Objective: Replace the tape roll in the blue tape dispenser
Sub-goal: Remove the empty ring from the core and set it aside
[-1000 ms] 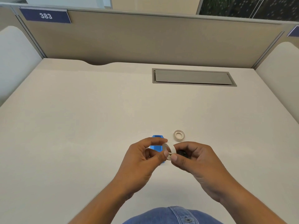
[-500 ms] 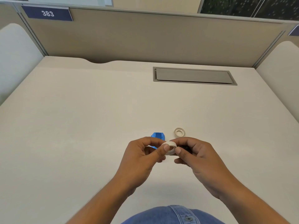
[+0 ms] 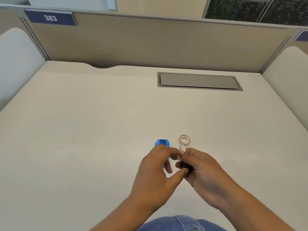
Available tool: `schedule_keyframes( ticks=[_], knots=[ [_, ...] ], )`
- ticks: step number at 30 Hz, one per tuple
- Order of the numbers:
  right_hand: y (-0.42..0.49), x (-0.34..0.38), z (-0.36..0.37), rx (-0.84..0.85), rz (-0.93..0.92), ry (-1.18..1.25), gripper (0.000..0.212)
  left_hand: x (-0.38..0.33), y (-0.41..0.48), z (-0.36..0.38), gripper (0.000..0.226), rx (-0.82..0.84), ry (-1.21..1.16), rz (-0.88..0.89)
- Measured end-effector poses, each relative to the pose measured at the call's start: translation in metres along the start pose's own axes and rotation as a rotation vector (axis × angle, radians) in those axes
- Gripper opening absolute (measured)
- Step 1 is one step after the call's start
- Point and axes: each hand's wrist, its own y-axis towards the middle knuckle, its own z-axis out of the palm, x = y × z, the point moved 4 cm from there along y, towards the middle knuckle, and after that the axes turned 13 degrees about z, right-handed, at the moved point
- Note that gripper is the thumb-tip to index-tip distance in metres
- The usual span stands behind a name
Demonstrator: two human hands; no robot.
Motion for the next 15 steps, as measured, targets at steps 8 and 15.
schedule_keyframes(
  ticks=[8,15],
  knots=[
    [0.0006,0.0010,0.0088,0.116,0.086,0.265,0.023,-0.0008,0.0038,0.0073,0.036,0.015,0.089,-0.054],
    [0.0072,0.0017,0.0091,0.148,0.125,0.403,0.020,-0.0044,0.0093,0.0082,0.029,0.081,0.365,-0.032]
  ],
)
